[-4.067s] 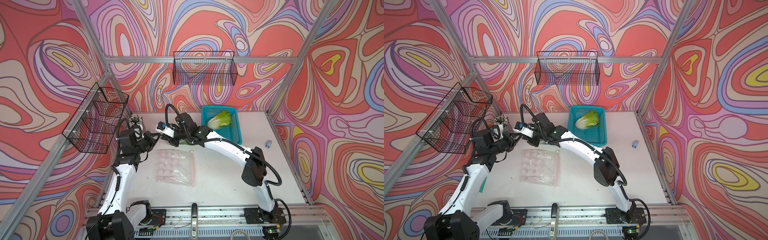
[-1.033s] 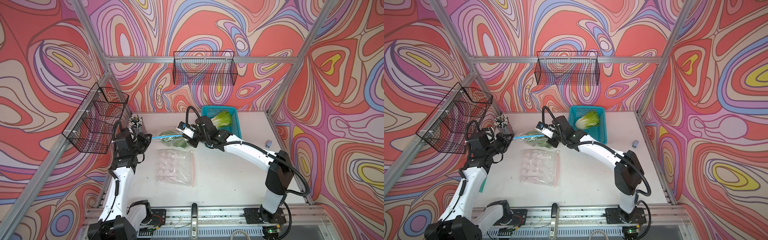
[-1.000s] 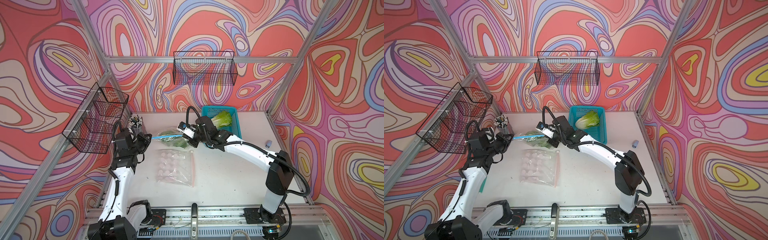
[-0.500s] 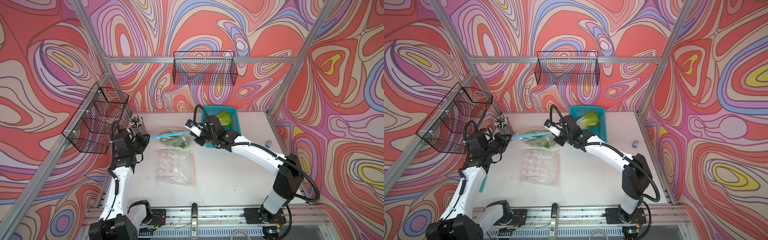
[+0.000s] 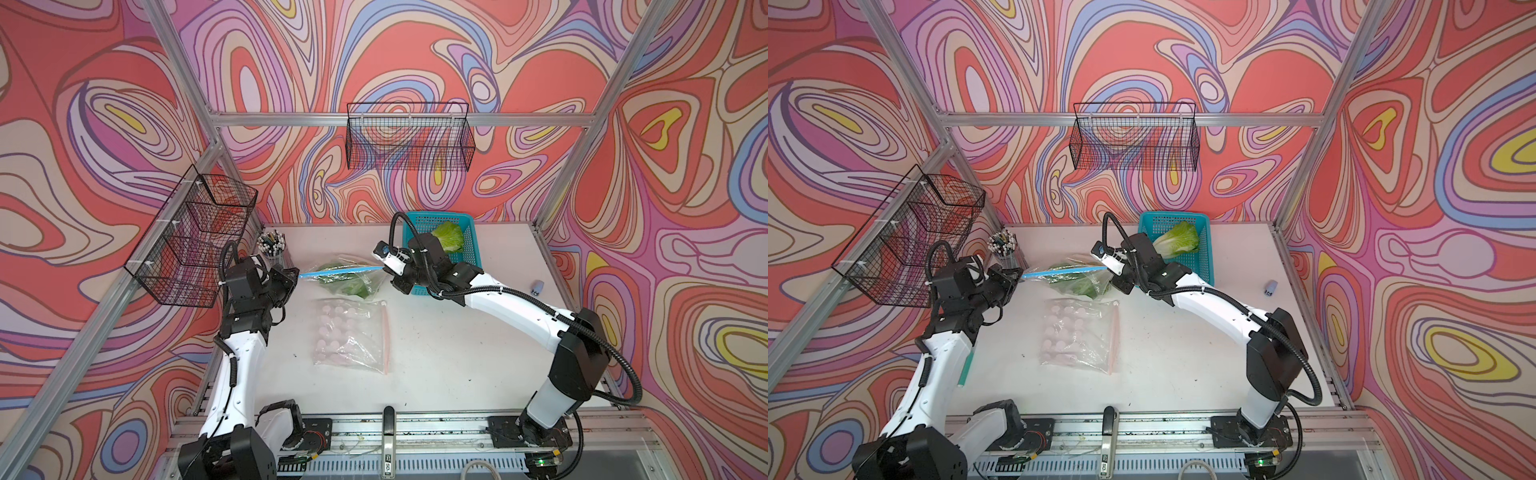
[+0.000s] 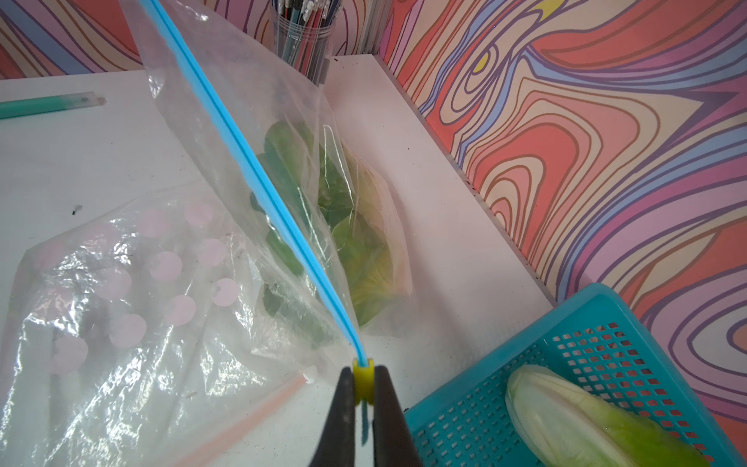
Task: Open the zip-top bag and take out the chinese cabbages
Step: Unzip the zipper on the zipper food storage bag.
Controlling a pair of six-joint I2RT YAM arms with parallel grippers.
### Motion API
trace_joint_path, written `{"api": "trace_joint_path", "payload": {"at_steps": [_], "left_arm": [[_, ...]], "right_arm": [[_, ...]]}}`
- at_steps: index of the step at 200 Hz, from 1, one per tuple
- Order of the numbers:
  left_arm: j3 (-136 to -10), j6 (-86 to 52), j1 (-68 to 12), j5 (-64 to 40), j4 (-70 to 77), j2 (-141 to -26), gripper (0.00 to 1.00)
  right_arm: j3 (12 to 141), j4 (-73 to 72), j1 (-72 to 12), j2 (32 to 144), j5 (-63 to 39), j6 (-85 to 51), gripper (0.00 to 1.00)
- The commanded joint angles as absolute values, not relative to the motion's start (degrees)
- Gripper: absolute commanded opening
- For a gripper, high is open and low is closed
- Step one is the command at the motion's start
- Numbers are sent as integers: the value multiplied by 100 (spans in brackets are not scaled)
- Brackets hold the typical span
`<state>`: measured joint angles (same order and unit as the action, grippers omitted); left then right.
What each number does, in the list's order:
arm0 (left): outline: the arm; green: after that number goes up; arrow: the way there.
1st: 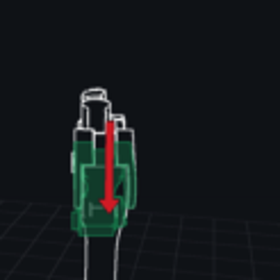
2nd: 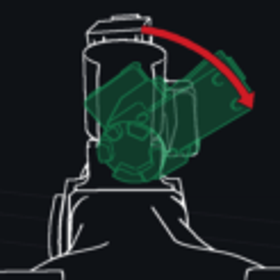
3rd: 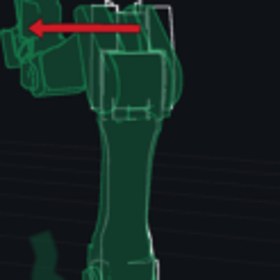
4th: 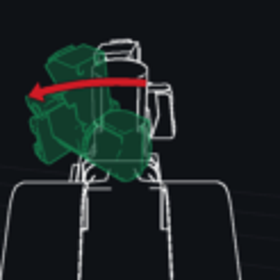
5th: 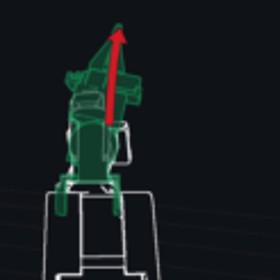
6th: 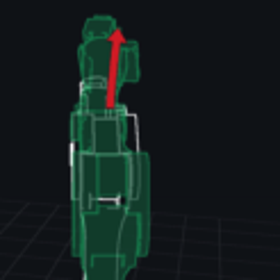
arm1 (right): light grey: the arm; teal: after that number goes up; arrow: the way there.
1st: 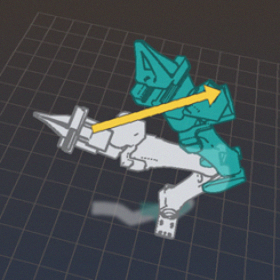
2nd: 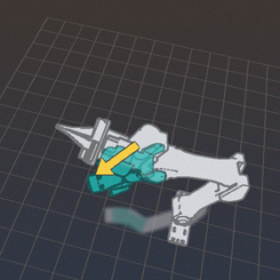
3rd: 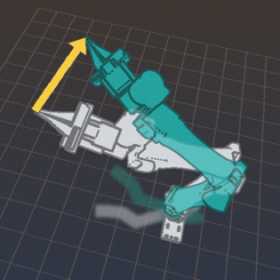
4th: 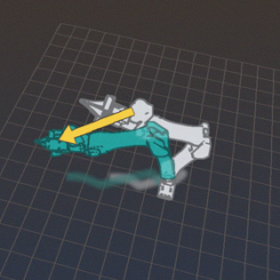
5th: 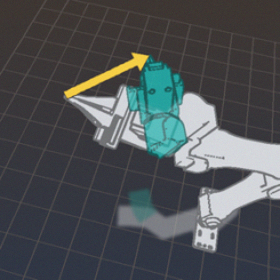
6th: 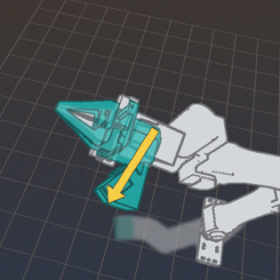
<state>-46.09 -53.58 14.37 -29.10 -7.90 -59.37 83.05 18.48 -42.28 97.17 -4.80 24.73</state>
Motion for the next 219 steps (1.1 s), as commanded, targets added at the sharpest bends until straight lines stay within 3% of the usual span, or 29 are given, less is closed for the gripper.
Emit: {"api": "trace_joint_path", "payload": {"at_steps": [1,61,151,176,205,219], "left_arm": [[-4816,-5297,1653,-2564,-597,-5948,0],[-4420,-5763,1612,-3135,55,-5921,0],[-4516,-5269,866,-2891,-392,-5731,0],[-4621,-5006,851,-2842,-765,-5570,19],[-5098,-4291,852,-2178,-1814,-5239,53],[-5336,-3990,849,-1953,-2062,-5156,64]], "right_arm": [[8190,2105,-3981,9492,110,2442,0],[8567,1871,-3982,9789,-871,2014,0],[8996,1283,-3990,10363,-1723,1646,0],[9003,1148,-3996,10398,-1556,1709,0],[9049,1175,-3990,10415,-1477,1882,0],[9091,1227,-3992,10428,-1477,1929,0]]}}
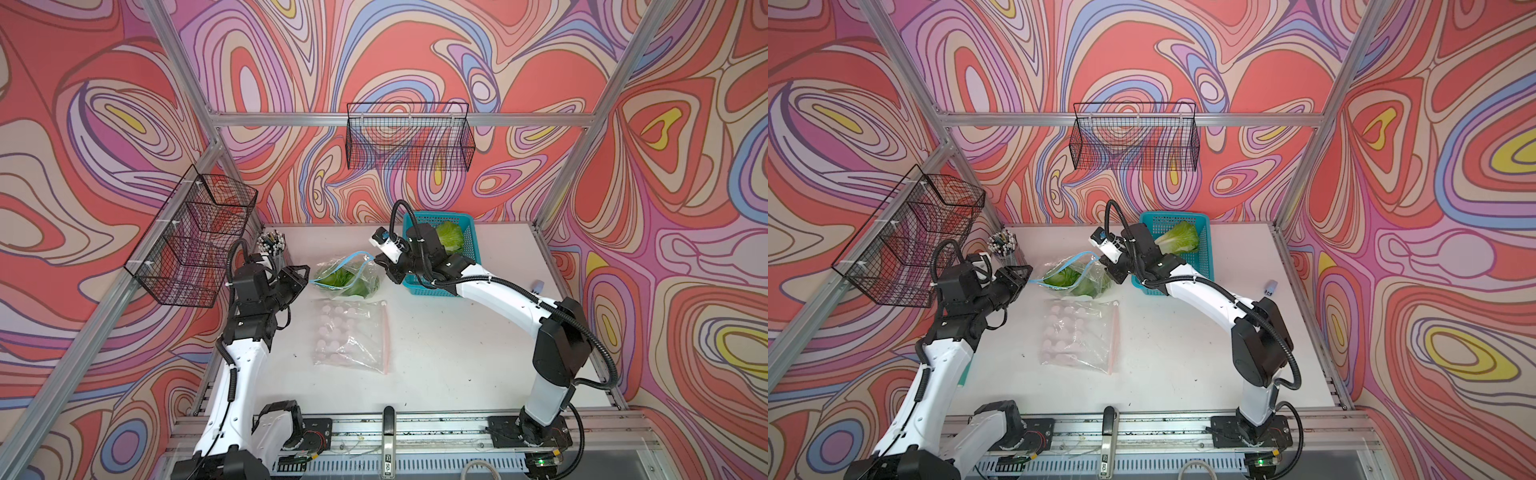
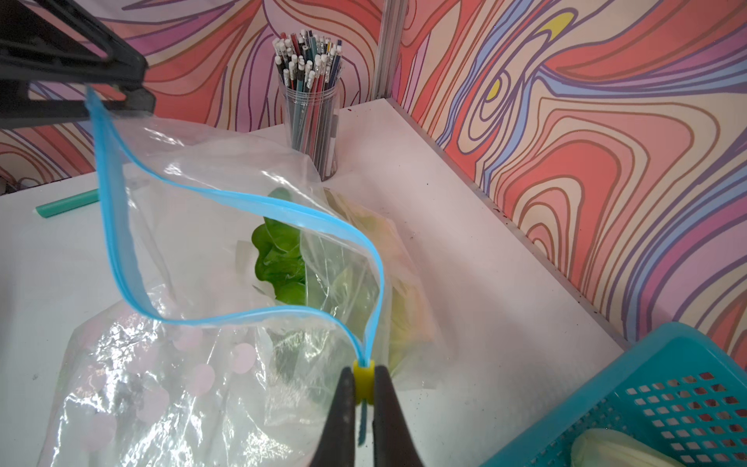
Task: Open the zip-top bag and take out the chinese cabbages
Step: Unzip the zipper on the zipper food storage bag, then adjust the zipper food storage bag at the center of the board.
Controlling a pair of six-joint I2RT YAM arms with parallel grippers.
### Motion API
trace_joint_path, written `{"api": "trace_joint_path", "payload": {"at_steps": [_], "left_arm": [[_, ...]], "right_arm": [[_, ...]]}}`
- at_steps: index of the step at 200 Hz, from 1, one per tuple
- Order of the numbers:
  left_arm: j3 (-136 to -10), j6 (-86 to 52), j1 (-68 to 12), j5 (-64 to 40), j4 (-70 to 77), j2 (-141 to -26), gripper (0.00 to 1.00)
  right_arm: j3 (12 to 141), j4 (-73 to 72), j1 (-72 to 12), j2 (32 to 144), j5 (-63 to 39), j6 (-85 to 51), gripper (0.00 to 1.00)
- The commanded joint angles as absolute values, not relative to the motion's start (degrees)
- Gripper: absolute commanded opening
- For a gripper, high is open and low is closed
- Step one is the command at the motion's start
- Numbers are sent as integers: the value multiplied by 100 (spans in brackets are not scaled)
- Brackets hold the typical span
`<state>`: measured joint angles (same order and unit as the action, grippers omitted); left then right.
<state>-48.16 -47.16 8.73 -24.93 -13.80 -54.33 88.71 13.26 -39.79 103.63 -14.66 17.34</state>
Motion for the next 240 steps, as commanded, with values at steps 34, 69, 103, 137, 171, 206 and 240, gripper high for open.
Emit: {"api": "trace_joint_path", "payload": {"at_steps": [34,69,103,137,171,206,240], "left_arm": [[-5959,-3161,846,-2281,-2290,-5422,70],[-7109,-2213,831,-3104,-3209,-6313,68],[-7874,-938,418,-3196,-4270,-6851,67],[-8461,253,-383,-2404,-5453,-7307,67],[-8412,603,-1021,-1134,-5819,-7557,67],[-8200,683,-1324,-544,-5665,-7677,69],[-8047,633,-1362,-398,-5396,-7751,71]], "right_arm": [[9138,1321,-3990,10462,-1506,2022,0],[9227,1423,-3991,10546,-1573,2077,0],[9282,1458,-3991,10590,-1587,2122,0],[9334,1503,-3995,10624,-1573,2179,0],[9334,1468,-3998,10641,-1597,2195,0],[9403,1509,-3990,10696,-1608,2186,0],[9414,1538,-3993,10714,-1574,2191,0]]}}
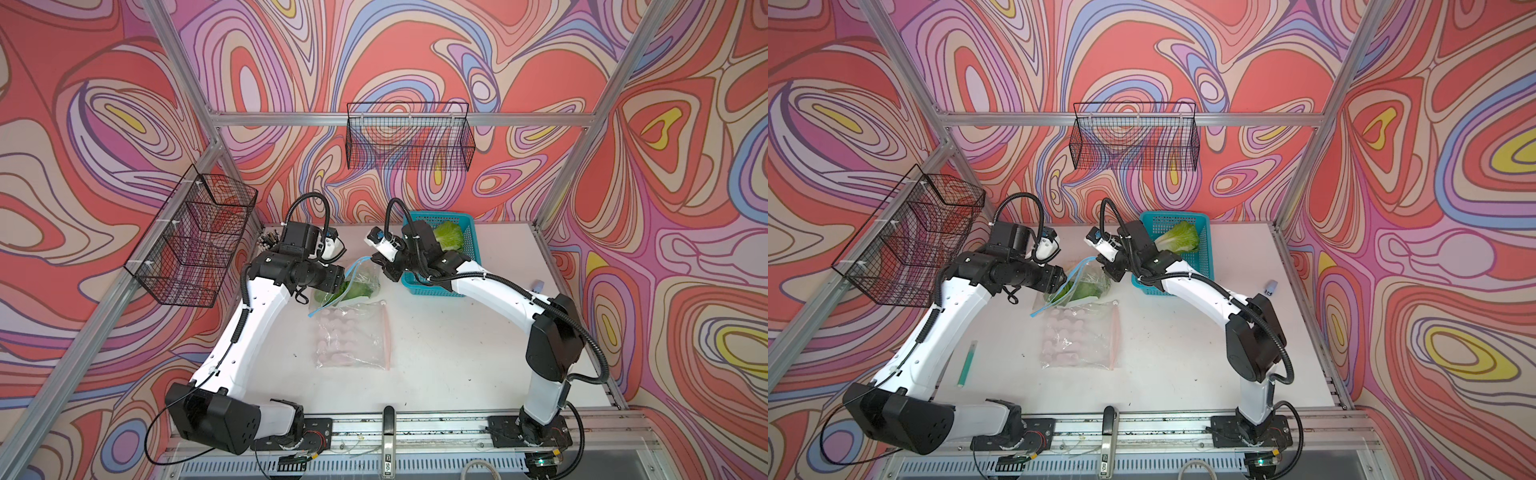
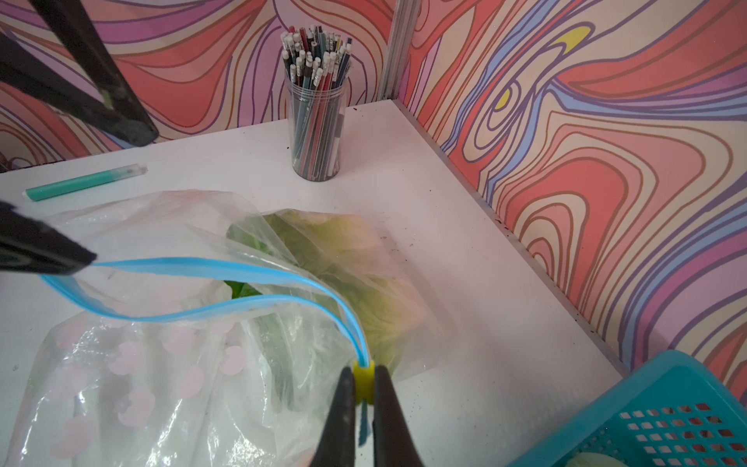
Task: Open the zip-top bag and take out the chinese cabbages
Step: Adjust the zipper food storage bag at the center of the board.
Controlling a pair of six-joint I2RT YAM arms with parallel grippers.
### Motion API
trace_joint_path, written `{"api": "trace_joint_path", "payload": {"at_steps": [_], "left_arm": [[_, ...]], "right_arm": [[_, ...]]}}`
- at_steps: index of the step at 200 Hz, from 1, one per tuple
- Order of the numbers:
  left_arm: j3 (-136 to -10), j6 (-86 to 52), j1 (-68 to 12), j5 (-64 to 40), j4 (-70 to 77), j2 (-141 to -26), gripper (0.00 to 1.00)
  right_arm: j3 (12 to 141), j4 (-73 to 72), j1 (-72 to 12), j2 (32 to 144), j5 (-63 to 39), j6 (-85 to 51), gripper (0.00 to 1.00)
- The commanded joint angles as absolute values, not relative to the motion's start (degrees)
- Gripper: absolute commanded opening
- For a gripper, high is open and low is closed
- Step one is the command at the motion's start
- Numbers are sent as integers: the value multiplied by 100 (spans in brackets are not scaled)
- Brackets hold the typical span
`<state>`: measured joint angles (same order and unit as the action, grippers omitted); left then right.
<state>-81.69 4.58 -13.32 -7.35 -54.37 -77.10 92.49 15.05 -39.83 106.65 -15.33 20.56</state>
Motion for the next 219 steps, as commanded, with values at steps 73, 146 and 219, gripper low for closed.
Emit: {"api": "trace_joint_path", "payload": {"at_steps": [73,146,219], "left_arm": [[-7711,405,-1415,-677,-4938,-7923,71],[-7629,212,-1441,-852,-4716,-8129,32],[-7664,-92,-1441,-980,-4591,-8259,0]], "right_arm": [[9406,1492,-3992,10714,-1556,2168,0],[9335,1452,-3990,10653,-1485,2171,0],[9325,1306,-3991,10632,-1469,2091,0]]}}
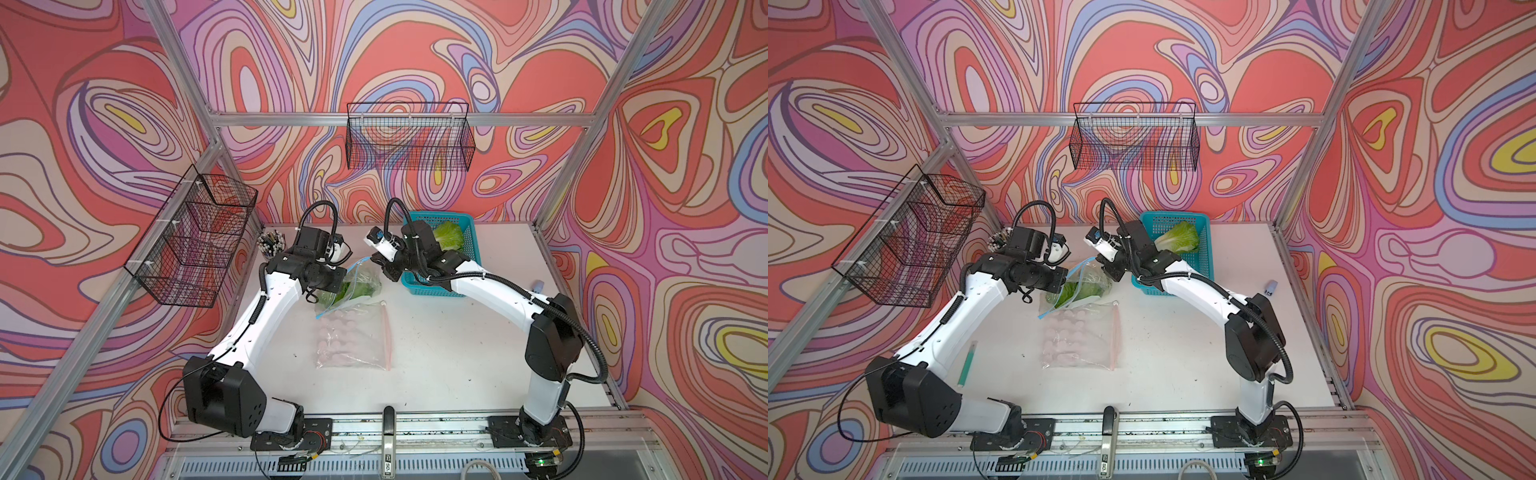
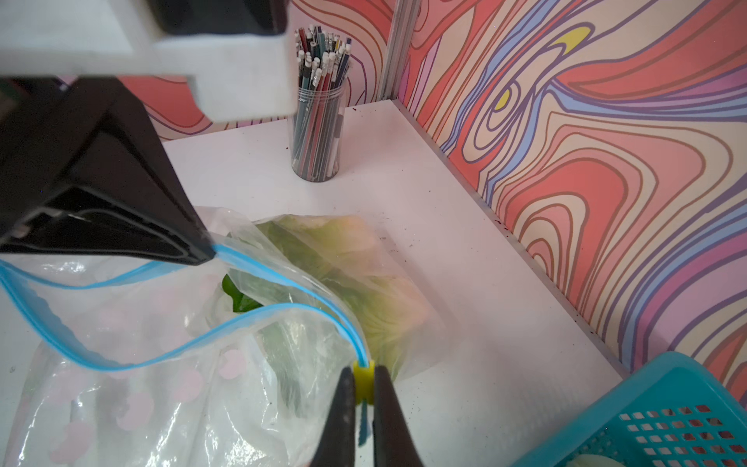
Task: Open the zip-top bag and take out the chinese cabbages
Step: Adjust the zipper food storage bag at the center of the board.
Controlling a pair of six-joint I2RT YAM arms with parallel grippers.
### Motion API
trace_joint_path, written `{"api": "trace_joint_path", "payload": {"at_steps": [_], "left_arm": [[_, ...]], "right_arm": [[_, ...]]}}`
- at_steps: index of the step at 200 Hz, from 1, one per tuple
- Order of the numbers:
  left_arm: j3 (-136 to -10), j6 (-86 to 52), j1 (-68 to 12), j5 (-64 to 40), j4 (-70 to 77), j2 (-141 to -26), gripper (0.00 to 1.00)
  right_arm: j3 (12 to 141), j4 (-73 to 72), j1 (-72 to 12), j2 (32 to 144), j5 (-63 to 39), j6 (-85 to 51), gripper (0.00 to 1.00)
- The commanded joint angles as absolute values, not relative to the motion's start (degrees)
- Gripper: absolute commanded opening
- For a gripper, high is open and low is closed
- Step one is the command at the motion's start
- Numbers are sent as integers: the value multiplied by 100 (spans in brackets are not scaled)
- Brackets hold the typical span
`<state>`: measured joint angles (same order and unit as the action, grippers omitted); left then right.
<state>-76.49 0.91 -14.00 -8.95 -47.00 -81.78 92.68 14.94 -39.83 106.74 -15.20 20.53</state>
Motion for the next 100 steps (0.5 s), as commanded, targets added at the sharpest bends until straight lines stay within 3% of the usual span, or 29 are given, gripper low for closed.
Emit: {"api": "trace_joint_path", "payload": {"at_steps": [1,31,54,62,79,100], "left_arm": [[-7664,-107,-1441,-973,-4585,-8260,0],[-7821,-484,-1440,-873,-4474,-8267,0],[-8019,-775,-1440,-723,-4445,-8266,0],[-8095,-884,-1441,-682,-4427,-8260,0],[-8287,-1108,-1441,-608,-4379,-8246,0],[-8508,-1354,-1441,-509,-4312,-8253,0]], "right_arm": [[9321,1304,-3991,10629,-1464,2087,0],[9231,1019,-3991,10549,-936,1768,0],[9028,650,-3990,10310,-328,1429,46],[8915,510,-3997,10184,-175,1355,57],[8654,196,-3990,9802,84,1184,72],[8326,-143,-3990,9366,315,981,82]]}}
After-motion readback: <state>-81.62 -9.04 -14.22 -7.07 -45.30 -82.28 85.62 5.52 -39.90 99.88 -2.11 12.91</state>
